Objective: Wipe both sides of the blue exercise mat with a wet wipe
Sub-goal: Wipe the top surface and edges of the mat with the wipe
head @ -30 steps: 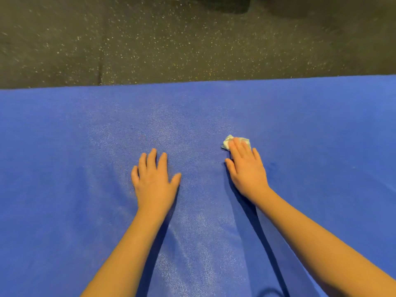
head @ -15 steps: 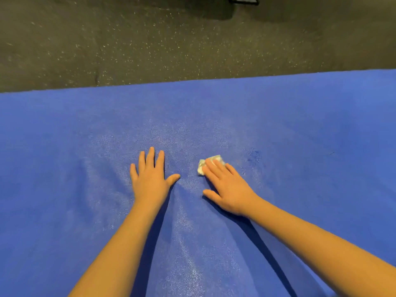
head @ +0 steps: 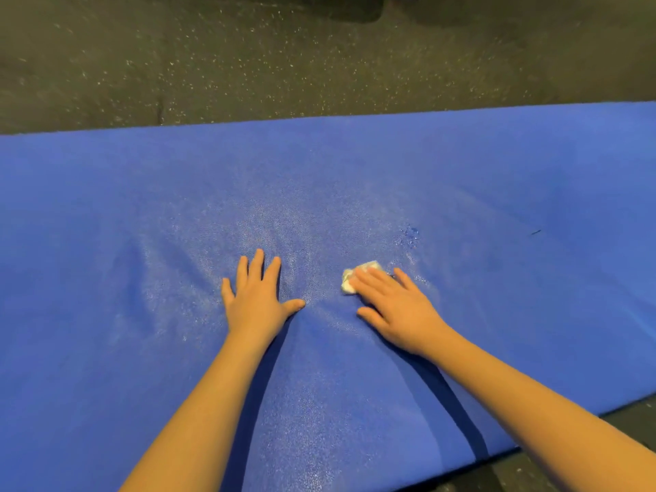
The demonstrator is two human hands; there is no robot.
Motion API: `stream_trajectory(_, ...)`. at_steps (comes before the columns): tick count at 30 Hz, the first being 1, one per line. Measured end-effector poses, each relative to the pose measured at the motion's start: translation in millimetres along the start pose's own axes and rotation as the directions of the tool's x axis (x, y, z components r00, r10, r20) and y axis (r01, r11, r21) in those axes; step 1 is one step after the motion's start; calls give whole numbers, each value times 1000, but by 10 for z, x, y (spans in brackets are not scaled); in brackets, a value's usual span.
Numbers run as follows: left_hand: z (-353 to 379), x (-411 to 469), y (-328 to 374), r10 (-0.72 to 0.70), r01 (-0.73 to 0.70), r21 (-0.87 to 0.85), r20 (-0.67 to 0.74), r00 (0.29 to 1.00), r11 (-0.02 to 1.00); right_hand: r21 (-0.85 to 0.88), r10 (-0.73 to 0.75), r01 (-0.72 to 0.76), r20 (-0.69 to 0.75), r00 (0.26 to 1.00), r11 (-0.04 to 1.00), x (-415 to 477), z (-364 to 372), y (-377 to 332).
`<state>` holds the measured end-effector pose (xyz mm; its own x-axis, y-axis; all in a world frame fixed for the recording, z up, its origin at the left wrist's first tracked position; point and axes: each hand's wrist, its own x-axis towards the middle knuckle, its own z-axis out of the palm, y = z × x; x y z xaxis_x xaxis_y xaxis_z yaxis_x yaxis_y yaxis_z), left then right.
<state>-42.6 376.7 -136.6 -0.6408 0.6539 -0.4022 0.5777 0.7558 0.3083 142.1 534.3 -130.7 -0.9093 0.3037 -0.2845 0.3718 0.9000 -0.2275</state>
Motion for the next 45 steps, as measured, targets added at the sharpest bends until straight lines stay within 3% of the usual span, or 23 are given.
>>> stream_trajectory(3, 14, -4, -24, -3, 3, 8, -9, 1000, 1000, 65, 310, -305, -95, 946, 950, 15, 30, 53)
stream_trajectory(4, 17, 0, -24, -5, 5, 8, -13, 1000, 1000, 89, 333, -324, -115, 936, 942, 24, 41, -17)
stream_trajectory(6, 22, 6, -13, -6, 6, 6, -19, 1000, 1000, 145, 194, -178, -105, 975, 973, -36, 88, -194)
stream_trajectory(9, 30, 14, -1, -12, 12, -6, -23, 1000, 1000, 123, -59, 56, 24, 998, 991, -247, 56, -291)
stream_trajectory(14, 31, 18, -13, -6, 6, 8, -21, 1000, 1000, 56, 224, -222, -34, 974, 973, -198, 17, -9)
stream_trajectory(17, 31, 12, -18, -7, 7, 17, -22, 1000, 1000, 235, 24, -9, -59, 998, 972, -261, 26, -271)
stream_trajectory(19, 24, 1, 0, -9, 9, 34, -14, 1000, 999, 279, -159, 154, -7, 987, 948, -439, -6, -390)
stream_trajectory(20, 18, -15, 16, -8, 9, 50, -5, 1000, 999, 274, -179, 171, 5, 984, 946, -497, -37, -365)
stream_trajectory(25, 11, -253, 94, 37, -50, 154, 83, 996, 987, 300, 84, -55, -84, 993, 952, -587, -38, -225)
stream_trajectory(30, -9, -681, 172, 114, -151, 130, 256, 960, 980, 424, -184, 178, -27, 983, 888, -1049, -119, -630)
stream_trajectory(35, -102, -971, 234, 116, -164, 121, 325, 939, 979, 383, 25, 30, -137, 990, 923, -1191, 21, -525)
stream_trajectory(40, -144, -1214, 318, 129, -204, 165, 380, 916, 965, 454, -194, 226, -116, 974, 862, -1629, -35, -835)
stream_trajectory(45, -173, -1434, 403, 131, -198, 152, 366, 921, 968, 436, 75, 15, -189, 979, 900, -1738, 79, -505)
